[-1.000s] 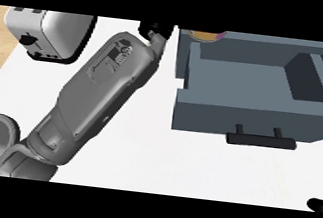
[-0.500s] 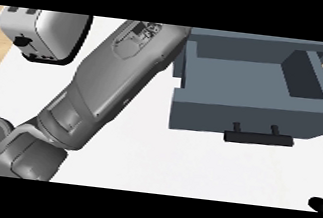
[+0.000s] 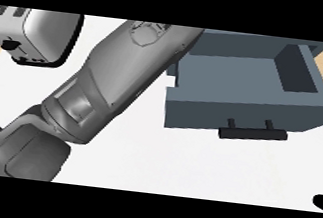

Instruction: Pick up the can, place it into the drawer and close the drawer

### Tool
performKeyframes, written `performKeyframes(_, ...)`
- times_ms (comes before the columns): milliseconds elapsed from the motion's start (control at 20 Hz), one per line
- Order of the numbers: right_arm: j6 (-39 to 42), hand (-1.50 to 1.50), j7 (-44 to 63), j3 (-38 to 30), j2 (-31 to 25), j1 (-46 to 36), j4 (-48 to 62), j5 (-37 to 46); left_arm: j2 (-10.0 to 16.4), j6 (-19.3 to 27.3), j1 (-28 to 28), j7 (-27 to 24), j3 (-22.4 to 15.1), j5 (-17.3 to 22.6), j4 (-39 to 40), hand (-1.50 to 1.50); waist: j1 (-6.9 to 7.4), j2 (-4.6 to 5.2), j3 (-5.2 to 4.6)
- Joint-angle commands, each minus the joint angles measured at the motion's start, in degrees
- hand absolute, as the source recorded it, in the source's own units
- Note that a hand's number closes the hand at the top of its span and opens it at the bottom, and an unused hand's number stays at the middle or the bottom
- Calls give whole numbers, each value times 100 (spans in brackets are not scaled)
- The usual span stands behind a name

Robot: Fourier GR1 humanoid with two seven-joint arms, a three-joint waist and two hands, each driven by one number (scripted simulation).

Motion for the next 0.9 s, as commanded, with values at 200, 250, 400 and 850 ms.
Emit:
performKeyframes(200,-47,-150,14,168,36,-126,-4,132,-1,689,-112,-245,-439,392,468,-150,-146,33,5)
performKeyframes(250,50,-150,-78,18,-45,-84,137,1,-1,662,-263,-337,-268,377,615,-150,-121,45,7)
performKeyframes(400,-37,-150,336,164,-103,-215,-197,48,-1,799,-342,-331,-442,423,727,-150,-156,37,1)
performKeyframes(850,366,-150,-685,463,-498,-443,361,853,-1,908,-528,-498,-263,875,873,-150,-159,86,8)
